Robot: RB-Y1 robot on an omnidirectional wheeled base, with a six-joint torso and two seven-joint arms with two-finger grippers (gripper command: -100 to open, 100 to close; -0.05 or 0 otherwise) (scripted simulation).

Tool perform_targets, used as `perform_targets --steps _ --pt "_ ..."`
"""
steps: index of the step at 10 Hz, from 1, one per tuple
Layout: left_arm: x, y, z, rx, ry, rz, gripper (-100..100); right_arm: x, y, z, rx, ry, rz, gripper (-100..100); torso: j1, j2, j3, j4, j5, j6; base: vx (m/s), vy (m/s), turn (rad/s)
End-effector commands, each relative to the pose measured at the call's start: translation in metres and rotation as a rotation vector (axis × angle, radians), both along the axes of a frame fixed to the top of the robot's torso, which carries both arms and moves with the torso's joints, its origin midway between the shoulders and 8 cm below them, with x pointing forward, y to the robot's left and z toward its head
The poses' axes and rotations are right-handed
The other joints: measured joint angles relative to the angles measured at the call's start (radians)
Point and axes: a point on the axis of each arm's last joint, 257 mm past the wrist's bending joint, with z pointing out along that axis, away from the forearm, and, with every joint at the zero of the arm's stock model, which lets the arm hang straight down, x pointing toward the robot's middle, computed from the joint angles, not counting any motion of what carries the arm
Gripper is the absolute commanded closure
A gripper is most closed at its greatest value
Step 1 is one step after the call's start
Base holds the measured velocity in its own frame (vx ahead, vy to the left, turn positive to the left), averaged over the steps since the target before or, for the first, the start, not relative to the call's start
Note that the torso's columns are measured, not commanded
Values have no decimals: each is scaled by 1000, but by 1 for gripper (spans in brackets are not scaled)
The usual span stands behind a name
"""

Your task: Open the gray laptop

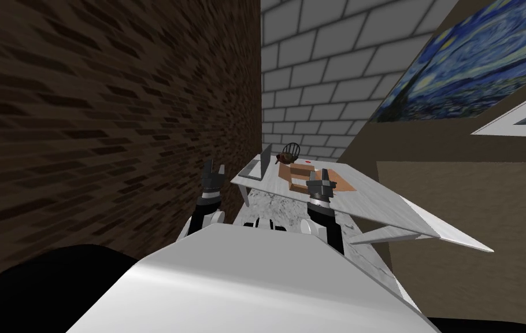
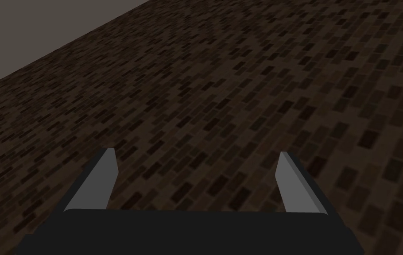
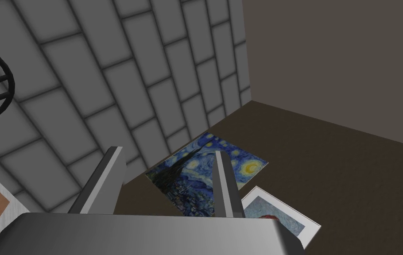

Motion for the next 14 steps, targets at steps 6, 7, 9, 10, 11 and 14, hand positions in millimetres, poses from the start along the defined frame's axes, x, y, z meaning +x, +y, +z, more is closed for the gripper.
perform_targets --steps 6,7,9,10,11,14 --pt "24 -1 -17 107 142 -47 -100 0 0 0 0 0 0 0 0 13 -25 14 0 0 8 -23 -78" --pt "28 1 -20 114 166 -48 -100 0 0 0 0 0 0 0 0 13 -25 14 0 0 15 -30 -105" --pt "35 6 -25 124 212 -45 -100 0 0 0 0 0 0 0 0 13 -25 14 0 0 15 -31 -119" --pt "39 9 -27 128 234 -43 -100 0 0 0 0 0 0 0 0 13 -25 14 0 0 17 -32 -113" --pt "42 12 -29 132 256 -41 -100 0 0 0 0 0 0 0 0 13 -25 14 0 0 17 -37 -114" --pt "50 20 -35 138 312 -31 -100 0 0 0 0 0 0 0 1 13 -25 14 0 0 13 -24 -79"
